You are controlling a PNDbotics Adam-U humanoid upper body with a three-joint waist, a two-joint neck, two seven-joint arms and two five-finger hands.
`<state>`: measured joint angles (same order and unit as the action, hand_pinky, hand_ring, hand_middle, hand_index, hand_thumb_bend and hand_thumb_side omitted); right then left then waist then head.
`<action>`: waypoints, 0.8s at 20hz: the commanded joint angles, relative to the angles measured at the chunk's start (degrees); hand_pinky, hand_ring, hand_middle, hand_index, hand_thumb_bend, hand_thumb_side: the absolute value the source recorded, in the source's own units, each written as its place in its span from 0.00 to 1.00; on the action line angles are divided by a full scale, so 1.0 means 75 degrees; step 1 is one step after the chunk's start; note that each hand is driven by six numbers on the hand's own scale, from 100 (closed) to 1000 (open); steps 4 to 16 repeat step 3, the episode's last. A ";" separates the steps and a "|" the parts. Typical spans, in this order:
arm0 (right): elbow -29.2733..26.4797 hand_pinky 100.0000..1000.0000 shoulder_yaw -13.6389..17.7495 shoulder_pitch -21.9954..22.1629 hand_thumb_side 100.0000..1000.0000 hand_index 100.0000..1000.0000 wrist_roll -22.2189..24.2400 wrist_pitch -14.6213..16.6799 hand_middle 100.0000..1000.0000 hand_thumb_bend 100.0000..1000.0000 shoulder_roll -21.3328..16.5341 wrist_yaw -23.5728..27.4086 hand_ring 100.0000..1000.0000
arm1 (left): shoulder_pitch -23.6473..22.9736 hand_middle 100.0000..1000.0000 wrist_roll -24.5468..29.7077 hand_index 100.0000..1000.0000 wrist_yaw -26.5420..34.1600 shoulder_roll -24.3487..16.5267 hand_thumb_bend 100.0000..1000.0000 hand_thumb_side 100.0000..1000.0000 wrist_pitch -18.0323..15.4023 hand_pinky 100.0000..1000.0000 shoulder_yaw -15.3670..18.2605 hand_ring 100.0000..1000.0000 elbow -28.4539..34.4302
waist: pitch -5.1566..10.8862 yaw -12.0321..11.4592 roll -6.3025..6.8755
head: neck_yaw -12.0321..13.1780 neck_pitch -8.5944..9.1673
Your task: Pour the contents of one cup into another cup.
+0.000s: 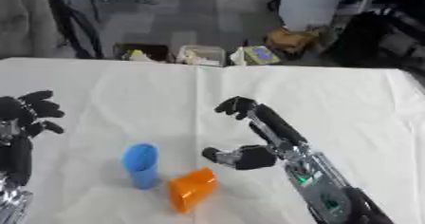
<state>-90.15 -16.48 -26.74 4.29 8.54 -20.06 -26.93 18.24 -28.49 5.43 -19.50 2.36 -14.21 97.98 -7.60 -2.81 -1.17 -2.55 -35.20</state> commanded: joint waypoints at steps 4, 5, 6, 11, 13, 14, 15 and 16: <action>-0.0558 0.55 0.0652 -0.0088 0.52 0.77 -0.0681 -0.0343 0.71 0.36 -0.0276 0.0741 0.67 | 0.0051 0.47 -0.0154 0.68 -0.0094 -0.0041 1.00 0.97 -0.0027 0.36 0.0218 0.53 0.0030 | 0.0105 0.0012 0.0009 | 0.0096 0.0007; -0.0558 0.55 0.0652 -0.0088 0.52 0.77 -0.0681 -0.0343 0.71 0.36 -0.0276 0.0741 0.67 | 0.0051 0.47 -0.0154 0.68 -0.0094 -0.0041 1.00 0.97 -0.0027 0.36 0.0218 0.53 0.0030 | 0.0105 0.0012 0.0009 | 0.0096 0.0007; -0.0558 0.55 0.0652 -0.0088 0.52 0.77 -0.0681 -0.0343 0.71 0.36 -0.0276 0.0741 0.67 | 0.0051 0.47 -0.0154 0.68 -0.0094 -0.0041 1.00 0.97 -0.0027 0.36 0.0218 0.53 0.0030 | 0.0105 0.0012 0.0009 | 0.0096 0.0007; -0.0558 0.55 0.0652 -0.0088 0.52 0.77 -0.0681 -0.0343 0.71 0.36 -0.0276 0.0741 0.67 | 0.0051 0.47 -0.0154 0.68 -0.0094 -0.0041 1.00 0.97 -0.0027 0.36 0.0218 0.53 0.0030 | 0.0105 0.0012 0.0009 | 0.0096 0.0007; -0.0558 0.55 0.0652 -0.0088 0.52 0.77 -0.0681 -0.0343 0.71 0.36 -0.0276 0.0741 0.67 | 0.0051 0.47 -0.0154 0.68 -0.0094 -0.0041 1.00 0.97 -0.0027 0.36 0.0218 0.53 0.0030 | 0.0105 0.0012 0.0009 | 0.0096 0.0007; -0.0558 0.55 0.0652 -0.0088 0.52 0.77 -0.0681 -0.0343 0.71 0.36 -0.0276 0.0741 0.67 | 0.0051 0.47 -0.0154 0.68 -0.0094 -0.0041 1.00 0.97 -0.0027 0.36 0.0218 0.53 0.0030 | 0.0105 0.0012 0.0009 | 0.0096 0.0007; -0.0558 0.55 0.0652 -0.0088 0.52 0.77 -0.0681 -0.0343 0.71 0.36 -0.0276 0.0741 0.67 | 0.0051 0.47 -0.0154 0.68 -0.0094 -0.0041 1.00 0.97 -0.0027 0.36 0.0218 0.53 0.0030 | 0.0105 0.0012 0.0009 | 0.0096 0.0007; -0.0558 0.55 0.0652 -0.0088 0.52 0.77 -0.0681 -0.0343 0.71 0.36 -0.0276 0.0741 0.67 | 0.0051 0.47 -0.0154 0.68 -0.0094 -0.0041 1.00 0.97 -0.0027 0.36 0.0218 0.53 0.0030 | 0.0105 0.0012 0.0009 | 0.0096 0.0007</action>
